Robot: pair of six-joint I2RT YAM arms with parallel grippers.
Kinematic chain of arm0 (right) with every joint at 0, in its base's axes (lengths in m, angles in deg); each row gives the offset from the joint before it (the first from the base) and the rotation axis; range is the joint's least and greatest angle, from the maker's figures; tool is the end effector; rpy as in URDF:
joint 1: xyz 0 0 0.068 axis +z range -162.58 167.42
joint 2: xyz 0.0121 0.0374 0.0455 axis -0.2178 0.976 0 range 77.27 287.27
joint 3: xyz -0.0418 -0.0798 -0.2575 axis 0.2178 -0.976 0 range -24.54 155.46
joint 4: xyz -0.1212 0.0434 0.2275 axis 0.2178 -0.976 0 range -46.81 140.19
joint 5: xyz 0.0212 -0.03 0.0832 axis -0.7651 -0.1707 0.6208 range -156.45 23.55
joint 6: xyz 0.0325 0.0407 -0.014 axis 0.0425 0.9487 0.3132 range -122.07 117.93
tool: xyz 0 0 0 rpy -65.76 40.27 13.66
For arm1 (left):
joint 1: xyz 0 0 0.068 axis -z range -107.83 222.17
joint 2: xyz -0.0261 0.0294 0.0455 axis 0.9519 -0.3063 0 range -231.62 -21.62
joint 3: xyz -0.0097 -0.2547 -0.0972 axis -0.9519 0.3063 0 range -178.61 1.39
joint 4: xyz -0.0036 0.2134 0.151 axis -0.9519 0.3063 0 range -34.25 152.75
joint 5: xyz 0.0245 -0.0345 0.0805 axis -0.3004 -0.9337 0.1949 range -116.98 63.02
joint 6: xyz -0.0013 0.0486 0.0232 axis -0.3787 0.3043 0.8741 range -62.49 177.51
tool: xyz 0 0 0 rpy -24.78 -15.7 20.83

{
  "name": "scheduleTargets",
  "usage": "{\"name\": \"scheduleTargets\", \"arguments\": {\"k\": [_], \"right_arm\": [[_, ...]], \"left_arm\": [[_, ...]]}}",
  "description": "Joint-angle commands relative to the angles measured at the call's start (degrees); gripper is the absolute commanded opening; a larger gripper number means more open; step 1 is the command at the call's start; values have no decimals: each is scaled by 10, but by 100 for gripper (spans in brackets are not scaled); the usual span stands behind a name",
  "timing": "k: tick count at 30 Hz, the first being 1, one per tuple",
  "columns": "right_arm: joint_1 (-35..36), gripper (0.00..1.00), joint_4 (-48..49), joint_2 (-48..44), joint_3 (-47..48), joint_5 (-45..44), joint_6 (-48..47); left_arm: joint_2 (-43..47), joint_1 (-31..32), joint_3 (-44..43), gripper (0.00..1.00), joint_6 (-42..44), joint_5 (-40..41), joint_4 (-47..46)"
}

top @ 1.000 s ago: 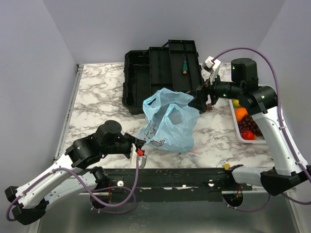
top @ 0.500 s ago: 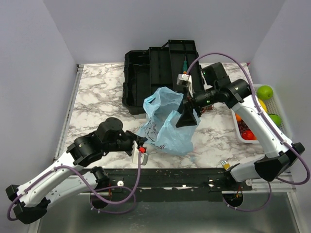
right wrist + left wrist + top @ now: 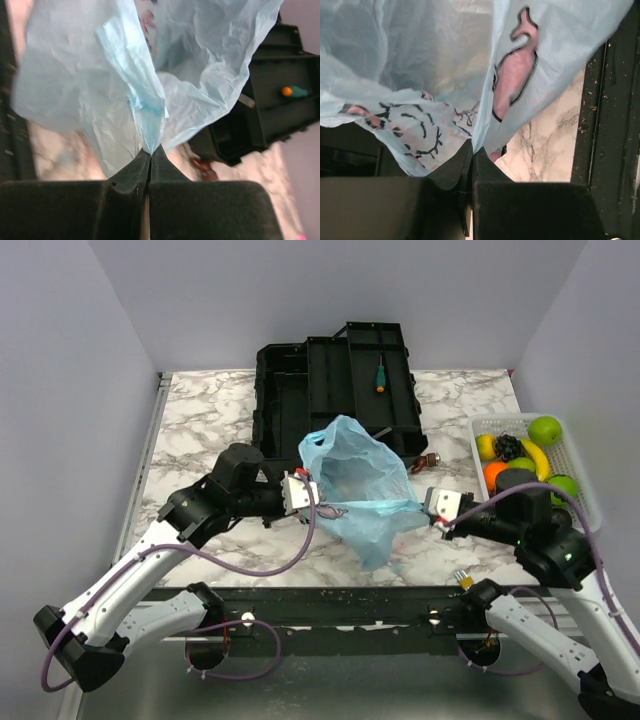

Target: Place the fake fruits into the plastic bag and tie a complex knot

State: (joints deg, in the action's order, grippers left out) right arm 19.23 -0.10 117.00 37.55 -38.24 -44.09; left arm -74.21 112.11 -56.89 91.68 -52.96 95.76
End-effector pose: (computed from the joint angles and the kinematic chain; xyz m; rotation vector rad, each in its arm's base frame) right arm 0.0879 0.0742 0.3816 -1.4396 1.4141 0.3924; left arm 0.1319 -0.1308 0.3475 1.4947 1.5475 -0.5487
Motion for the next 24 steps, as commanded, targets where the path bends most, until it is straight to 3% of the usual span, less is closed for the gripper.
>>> {"name": "scheduleTargets", "arguments": {"k": [1,5,7,8,11,12,15,18,20,24], "right_arm": [[0,1,133,-83,-118,-146,-192],[0,1,141,-168,-156,-131,-257],[0,1,109,-168,-141,-119,-249],[0,6,84,-156,-115,-111,-224],[0,64,29,-67,-2,-102,-67],[0,75,15,-28,33,-104,-23],[0,97,-35,50,149,-58,74],[0,100,-44,97,248,33,140],[0,100,-20,133,303,38,224],[0,100,-38,254,404,-120,333]], "left_arm": [[-32,-21,-2,0,-74,22,27],[-51,-40,-4,0,-90,35,18],[-55,-40,-11,0,-84,27,14],[-55,-40,-15,0,-79,17,13],[-45,-39,-25,0,-48,-21,16],[-41,-39,-26,0,-39,-26,16],[-39,-39,-29,0,-12,-18,15],[-41,-39,-33,0,7,-14,23],[-37,-38,-31,0,16,-16,18],[-35,-33,-35,0,42,-15,8]]}}
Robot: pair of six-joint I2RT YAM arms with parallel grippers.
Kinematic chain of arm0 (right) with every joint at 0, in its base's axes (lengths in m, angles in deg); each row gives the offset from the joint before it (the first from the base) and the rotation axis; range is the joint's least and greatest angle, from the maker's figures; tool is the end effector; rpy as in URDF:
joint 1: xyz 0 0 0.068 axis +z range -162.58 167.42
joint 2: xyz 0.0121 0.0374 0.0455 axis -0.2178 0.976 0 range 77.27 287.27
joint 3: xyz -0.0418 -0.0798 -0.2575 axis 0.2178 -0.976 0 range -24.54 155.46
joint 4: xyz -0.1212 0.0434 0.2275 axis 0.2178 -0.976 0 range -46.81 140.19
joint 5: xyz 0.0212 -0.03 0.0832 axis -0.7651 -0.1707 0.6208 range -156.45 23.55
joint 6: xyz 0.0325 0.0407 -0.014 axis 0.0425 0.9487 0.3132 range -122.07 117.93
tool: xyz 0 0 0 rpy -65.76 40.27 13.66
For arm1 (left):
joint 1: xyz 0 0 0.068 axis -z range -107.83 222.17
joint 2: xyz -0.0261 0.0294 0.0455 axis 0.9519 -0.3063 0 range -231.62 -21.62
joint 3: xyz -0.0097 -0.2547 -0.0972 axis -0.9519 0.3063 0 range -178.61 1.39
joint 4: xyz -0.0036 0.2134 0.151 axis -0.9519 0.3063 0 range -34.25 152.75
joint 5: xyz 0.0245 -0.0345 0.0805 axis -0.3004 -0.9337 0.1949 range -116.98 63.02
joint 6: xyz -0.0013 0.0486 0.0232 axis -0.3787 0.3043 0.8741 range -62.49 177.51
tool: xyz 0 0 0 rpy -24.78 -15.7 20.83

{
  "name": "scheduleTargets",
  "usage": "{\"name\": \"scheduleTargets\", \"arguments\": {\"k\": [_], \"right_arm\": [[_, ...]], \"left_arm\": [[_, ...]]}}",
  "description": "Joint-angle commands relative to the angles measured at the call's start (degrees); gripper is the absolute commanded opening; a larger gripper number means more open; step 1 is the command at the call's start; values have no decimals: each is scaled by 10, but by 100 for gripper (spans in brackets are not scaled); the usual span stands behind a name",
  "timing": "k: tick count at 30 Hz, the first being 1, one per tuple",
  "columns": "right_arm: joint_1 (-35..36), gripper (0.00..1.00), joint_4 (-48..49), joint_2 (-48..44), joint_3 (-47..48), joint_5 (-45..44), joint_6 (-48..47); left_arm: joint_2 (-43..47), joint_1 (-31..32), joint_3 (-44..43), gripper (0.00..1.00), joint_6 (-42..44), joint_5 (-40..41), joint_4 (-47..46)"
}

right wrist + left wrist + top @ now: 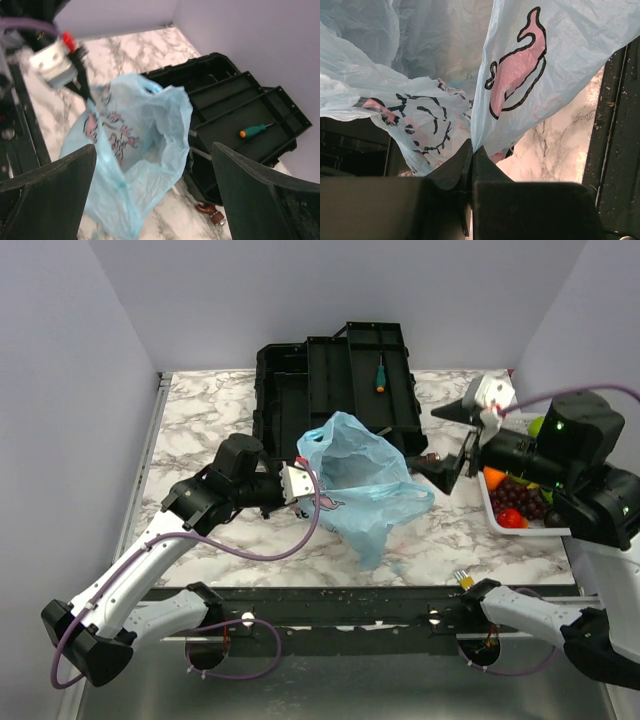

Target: Place the fake fruits into the plastic bag and tie a complex knot

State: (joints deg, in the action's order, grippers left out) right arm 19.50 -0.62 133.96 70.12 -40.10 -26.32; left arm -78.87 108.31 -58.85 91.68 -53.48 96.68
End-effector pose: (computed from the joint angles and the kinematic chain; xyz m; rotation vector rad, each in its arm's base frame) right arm 0.1056 0.0848 0.5086 -1.1263 1.4037 0.5094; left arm 0.1540 -0.1322 0.3432 1.4662 1.6445 -0.5336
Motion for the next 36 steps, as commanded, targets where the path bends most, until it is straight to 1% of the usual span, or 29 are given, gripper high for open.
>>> {"name": "scheduleTargets", "arguments": {"k": [1,2,3,5,7,11,13,14,15,17,19,21,23,27,29,31,33,36], "right_arm": [[-3,100,-45,112,88,-141,155],[-5,100,-53,129,91,-170,143],[-14,100,-46,132,76,-180,128],[-44,100,-43,140,57,-180,113],[-125,100,-63,156,56,-120,98],[-331,100,-126,228,85,15,47],[-402,100,-148,267,96,25,15],[-443,100,-147,281,94,30,5],[-467,100,-142,297,92,21,-9],[-497,100,-122,323,81,-24,-34],[-502,100,-74,344,58,-107,-48],[-520,100,-42,362,39,-149,-83],[-537,100,-44,385,36,-184,-121],[-577,100,-78,410,29,-216,-174],[-591,100,-76,406,2,-236,-207],[-607,100,-55,393,-35,-246,-237],[-612,100,-22,382,-74,-282,-262],[-631,100,20,387,-115,-304,-293]], "left_arm": [[12,9,-16,0,51,-5,-3],[12,11,-17,0,59,-2,-5],[11,15,-18,0,68,1,-4],[9,22,-20,0,85,7,-1],[10,25,-20,0,95,7,0],[9,30,-18,0,99,3,-2],[7,33,-17,0,101,-2,-4],[7,34,-15,0,102,-2,-8],[7,34,-14,0,103,-4,-10],[4,34,-16,0,104,-5,-12],[3,35,-16,0,105,-7,-13],[2,34,-14,0,106,-9,-14],[3,34,-12,0,110,-9,-13],[6,35,-4,0,119,-9,-13],[6,35,0,0,123,-10,-17],[2,34,3,0,122,-13,-23],[-3,35,1,0,118,-17,-26],[-9,36,-4,0,115,-19,-30]]}}
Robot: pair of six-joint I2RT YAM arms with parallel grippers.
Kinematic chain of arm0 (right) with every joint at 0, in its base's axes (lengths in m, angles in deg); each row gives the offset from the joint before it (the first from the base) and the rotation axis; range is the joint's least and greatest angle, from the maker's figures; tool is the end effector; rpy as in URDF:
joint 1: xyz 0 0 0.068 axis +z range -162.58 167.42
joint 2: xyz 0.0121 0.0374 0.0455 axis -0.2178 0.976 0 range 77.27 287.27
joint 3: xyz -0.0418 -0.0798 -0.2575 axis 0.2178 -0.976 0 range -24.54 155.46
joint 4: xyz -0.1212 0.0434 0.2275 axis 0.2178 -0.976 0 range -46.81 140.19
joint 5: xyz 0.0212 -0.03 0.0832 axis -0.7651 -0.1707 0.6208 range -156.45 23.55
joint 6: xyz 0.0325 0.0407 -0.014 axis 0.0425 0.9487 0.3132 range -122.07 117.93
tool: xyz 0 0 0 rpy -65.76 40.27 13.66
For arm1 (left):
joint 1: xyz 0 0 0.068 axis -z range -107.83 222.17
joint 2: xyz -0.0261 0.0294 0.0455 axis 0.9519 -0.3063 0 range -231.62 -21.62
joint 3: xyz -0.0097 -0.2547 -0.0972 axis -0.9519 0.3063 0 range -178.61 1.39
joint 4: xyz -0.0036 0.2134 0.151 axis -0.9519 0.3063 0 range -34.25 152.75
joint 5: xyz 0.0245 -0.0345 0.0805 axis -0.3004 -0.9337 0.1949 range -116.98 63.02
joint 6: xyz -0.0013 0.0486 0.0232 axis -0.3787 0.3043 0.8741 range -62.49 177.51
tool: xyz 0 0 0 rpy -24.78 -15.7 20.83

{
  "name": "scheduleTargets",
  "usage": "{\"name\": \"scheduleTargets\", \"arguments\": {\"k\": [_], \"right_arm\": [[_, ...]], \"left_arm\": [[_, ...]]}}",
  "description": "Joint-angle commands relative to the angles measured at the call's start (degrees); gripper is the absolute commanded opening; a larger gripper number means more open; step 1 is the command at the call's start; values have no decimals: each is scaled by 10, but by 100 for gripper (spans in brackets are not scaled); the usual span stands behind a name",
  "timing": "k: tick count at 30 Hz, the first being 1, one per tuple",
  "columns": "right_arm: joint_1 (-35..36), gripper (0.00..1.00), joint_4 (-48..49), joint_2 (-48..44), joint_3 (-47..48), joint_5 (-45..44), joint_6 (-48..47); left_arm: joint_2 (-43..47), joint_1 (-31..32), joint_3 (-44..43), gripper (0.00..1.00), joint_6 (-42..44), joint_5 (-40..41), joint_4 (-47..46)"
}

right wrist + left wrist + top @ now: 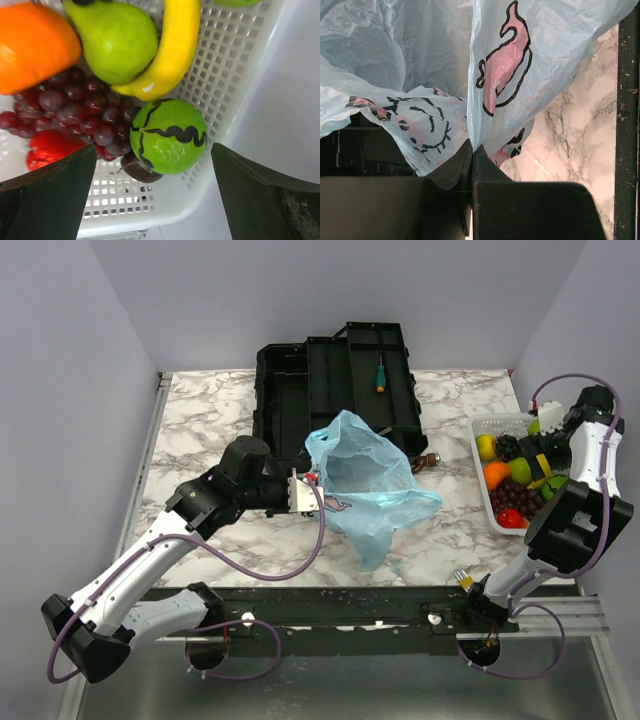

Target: Place the fake fruits into the plastic bag and tie a complex knot

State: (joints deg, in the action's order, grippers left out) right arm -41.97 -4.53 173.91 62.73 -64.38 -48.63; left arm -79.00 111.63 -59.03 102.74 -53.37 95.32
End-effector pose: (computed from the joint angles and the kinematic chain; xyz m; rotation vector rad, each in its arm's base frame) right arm 0.3055 -0.1706 0.2965 -0.4206 2.7097 -0.3492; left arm 0.1477 -0.1421 0.3458 1.6376 1.4193 -0.4493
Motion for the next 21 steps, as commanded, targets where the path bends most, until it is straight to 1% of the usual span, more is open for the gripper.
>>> {"name": "scheduleTargets", "arguments": {"k": [1,5,9,16,18,19,20,21], "right_arm": [[-26,100,66,-5,-46,-61,-75],[-51,100,78,30,-48,-62,-83],[-52,100,100,23,-78,-65,-94],[-52,99,85,19,-113,-66,-102],[-52,95,83,17,-115,-64,-101],[-53,91,81,16,-113,-63,-102],[-52,86,74,15,-103,-58,-99],[-53,78,60,15,-87,-48,-94]], "left_arm": [[-9,3,-4,0,6,-19,-18],[-11,3,-4,0,17,-12,-15],[-10,4,-6,0,19,-13,-10],[-13,4,-15,0,20,-9,-9],[-12,5,-15,0,21,-9,-9],[-11,5,-14,0,21,-8,-9],[-10,4,-13,0,22,-9,-7],[-9,5,-12,0,23,-10,-8]]}}
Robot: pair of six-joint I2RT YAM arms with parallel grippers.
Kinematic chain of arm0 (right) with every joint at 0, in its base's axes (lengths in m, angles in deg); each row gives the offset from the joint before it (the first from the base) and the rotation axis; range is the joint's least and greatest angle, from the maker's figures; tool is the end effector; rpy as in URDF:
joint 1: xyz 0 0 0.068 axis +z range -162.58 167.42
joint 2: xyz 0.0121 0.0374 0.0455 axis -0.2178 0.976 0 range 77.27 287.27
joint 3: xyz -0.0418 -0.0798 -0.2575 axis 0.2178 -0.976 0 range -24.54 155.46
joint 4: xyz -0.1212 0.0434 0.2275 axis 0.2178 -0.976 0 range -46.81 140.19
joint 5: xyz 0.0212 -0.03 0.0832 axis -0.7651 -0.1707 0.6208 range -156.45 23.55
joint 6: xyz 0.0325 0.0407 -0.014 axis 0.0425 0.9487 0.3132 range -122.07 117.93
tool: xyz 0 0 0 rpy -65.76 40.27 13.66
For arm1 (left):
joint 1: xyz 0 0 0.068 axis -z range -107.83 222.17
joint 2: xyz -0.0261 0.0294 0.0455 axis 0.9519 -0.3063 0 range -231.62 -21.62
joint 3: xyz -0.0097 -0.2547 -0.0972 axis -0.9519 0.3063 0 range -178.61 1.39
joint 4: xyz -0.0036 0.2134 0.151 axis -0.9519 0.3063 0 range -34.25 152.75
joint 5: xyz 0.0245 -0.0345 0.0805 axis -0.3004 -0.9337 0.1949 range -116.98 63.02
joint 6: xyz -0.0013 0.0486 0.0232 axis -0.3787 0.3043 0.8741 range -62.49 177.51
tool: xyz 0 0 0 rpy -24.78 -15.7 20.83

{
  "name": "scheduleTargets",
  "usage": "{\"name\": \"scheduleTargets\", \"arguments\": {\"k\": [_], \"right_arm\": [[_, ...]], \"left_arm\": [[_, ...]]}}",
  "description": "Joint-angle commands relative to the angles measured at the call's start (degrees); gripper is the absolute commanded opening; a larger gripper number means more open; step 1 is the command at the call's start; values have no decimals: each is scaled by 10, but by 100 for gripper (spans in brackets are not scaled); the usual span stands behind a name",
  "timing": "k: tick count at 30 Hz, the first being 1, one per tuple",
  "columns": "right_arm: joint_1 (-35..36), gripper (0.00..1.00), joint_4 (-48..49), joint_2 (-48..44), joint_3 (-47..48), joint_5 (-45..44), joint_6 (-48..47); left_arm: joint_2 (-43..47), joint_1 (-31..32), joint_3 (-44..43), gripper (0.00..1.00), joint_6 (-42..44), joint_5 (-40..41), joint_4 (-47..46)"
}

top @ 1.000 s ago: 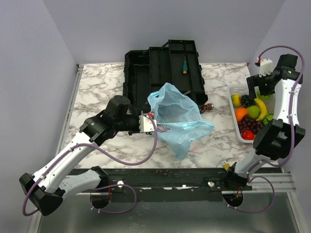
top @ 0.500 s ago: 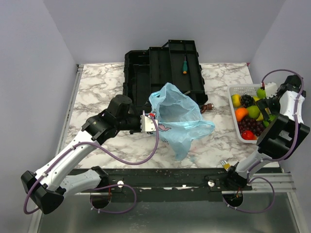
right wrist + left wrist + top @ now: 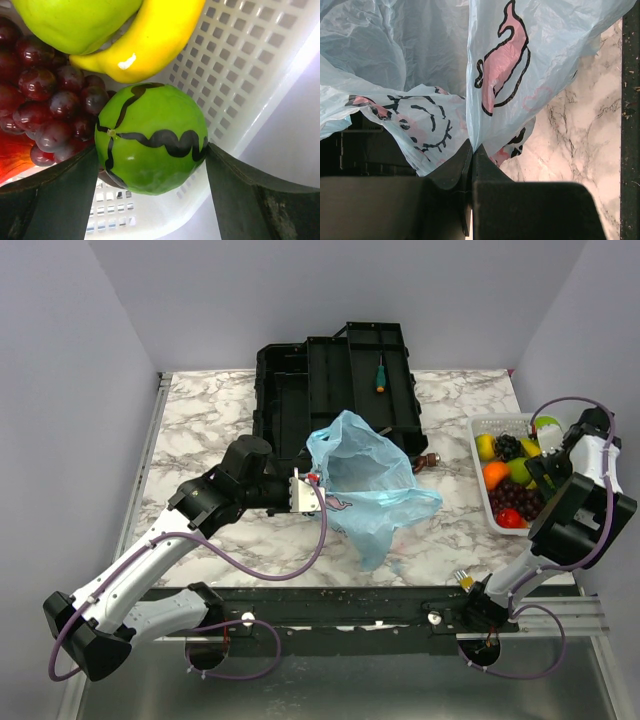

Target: Place the fake fruits into the plastic bag and tie a complex knot

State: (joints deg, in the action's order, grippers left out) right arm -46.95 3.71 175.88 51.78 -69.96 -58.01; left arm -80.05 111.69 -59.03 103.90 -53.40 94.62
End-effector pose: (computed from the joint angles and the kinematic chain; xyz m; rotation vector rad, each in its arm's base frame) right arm 0.2865 -0.1986 0.2350 -0.5245 2.8419 -0.4466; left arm 0.1514 -0.1455 0.3435 1.6546 1.4056 -0.4406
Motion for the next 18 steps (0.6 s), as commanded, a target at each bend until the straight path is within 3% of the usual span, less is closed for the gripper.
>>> {"name": "scheduleTargets", "arguments": {"k": [1,3,7,13,15,18], "right_arm": [[-3,70,-38,-6,42,26,6],[-1,57,-76,-13,93,79,25],[41,45,-185,-30,222,192,65],[201,34,-328,-33,477,430,179],[272,33,-320,-42,510,497,225],[392,33,-241,-77,473,544,304]], "left_arm": [[3,4,-10,0,12,-10,0],[8,5,-6,0,17,-13,1],[12,6,-1,0,28,-18,1],[20,11,10,0,62,-29,2],[22,15,12,0,70,-28,1],[27,17,16,0,82,-30,-1]]}}
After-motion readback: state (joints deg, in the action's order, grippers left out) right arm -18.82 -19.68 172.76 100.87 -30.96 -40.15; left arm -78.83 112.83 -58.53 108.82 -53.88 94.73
